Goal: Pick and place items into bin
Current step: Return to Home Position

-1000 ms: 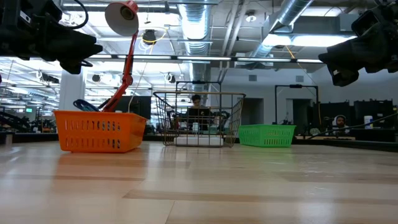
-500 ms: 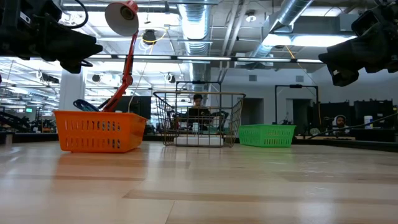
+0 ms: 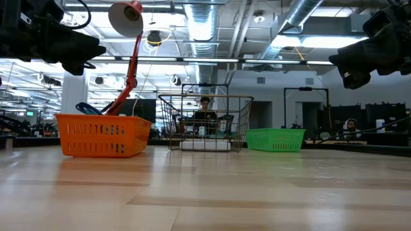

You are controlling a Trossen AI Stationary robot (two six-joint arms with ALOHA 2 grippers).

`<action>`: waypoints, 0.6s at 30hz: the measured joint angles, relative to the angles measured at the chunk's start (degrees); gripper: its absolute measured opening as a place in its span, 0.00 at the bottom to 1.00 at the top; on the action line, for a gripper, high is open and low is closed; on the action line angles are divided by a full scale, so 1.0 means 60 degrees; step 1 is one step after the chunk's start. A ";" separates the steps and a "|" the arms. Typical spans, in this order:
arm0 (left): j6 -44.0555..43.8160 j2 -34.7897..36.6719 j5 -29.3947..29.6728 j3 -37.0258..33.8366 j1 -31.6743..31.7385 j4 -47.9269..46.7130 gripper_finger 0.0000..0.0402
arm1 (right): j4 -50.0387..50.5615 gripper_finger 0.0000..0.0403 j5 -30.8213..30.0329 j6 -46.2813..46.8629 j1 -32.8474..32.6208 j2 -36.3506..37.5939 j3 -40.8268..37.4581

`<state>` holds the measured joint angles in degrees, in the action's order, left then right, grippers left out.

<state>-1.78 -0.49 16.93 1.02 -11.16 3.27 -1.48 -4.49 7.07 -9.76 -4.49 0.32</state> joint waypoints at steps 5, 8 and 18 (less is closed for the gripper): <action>-0.0088 0.0001 0.0000 0.0004 -0.0002 0.0000 0.32 | -0.0001 0.27 -0.0003 0.0000 0.0000 0.0000 0.0000; 0.0035 0.0000 0.0000 0.0004 -0.0003 0.0000 0.32 | -0.0003 0.27 -0.0004 0.0000 0.0000 0.0000 0.0000; 0.0028 0.0000 0.0000 0.0004 -0.0003 0.0000 0.32 | 0.0000 0.27 -0.0004 0.0000 0.0000 0.0000 0.0000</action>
<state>-1.61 -0.49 16.93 1.04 -11.18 3.27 -1.48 -4.51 7.07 -9.76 -4.49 0.32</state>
